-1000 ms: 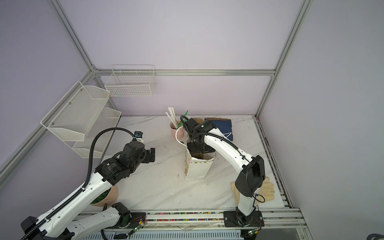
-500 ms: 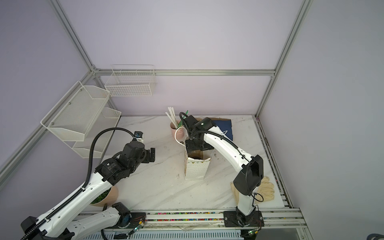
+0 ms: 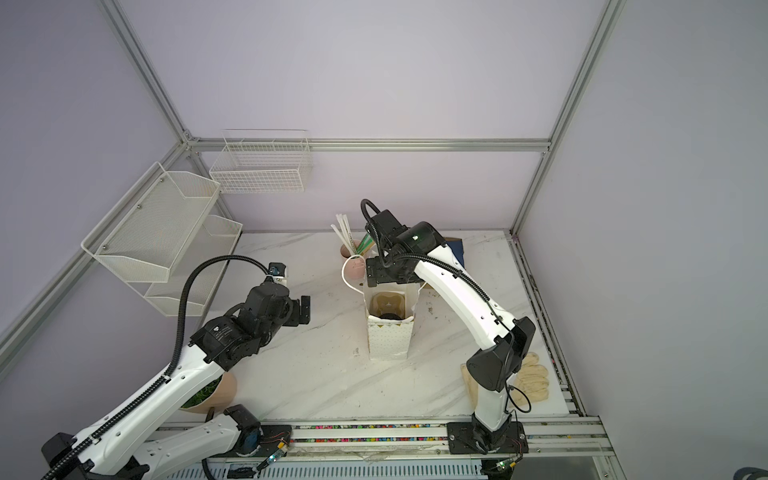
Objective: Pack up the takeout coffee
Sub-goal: 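Open the right gripper and lift it up out of the bag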
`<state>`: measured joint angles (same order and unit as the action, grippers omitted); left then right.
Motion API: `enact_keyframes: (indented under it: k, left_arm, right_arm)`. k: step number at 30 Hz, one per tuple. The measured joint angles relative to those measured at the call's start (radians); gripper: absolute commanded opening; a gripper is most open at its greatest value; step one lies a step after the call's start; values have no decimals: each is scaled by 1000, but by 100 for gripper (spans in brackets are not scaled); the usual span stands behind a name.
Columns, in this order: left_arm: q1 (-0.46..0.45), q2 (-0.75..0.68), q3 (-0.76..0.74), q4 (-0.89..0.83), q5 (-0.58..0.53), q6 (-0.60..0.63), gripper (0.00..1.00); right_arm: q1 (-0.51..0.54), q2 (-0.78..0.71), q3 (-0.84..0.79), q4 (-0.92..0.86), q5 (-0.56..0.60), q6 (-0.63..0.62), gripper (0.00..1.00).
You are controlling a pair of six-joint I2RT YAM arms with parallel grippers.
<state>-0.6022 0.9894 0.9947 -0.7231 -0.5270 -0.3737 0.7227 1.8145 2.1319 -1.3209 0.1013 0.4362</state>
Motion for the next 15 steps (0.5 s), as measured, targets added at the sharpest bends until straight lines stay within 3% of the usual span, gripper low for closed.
enact_keyframes:
  k: [8, 15]
  left_arm:
    - [0, 0, 0, 15, 11, -1, 100]
    - [0, 56, 40, 26, 68, -11, 100]
  right_arm:
    - [0, -3, 139, 39, -19, -29, 96]
    - [0, -114, 66, 178, -39, -46, 96]
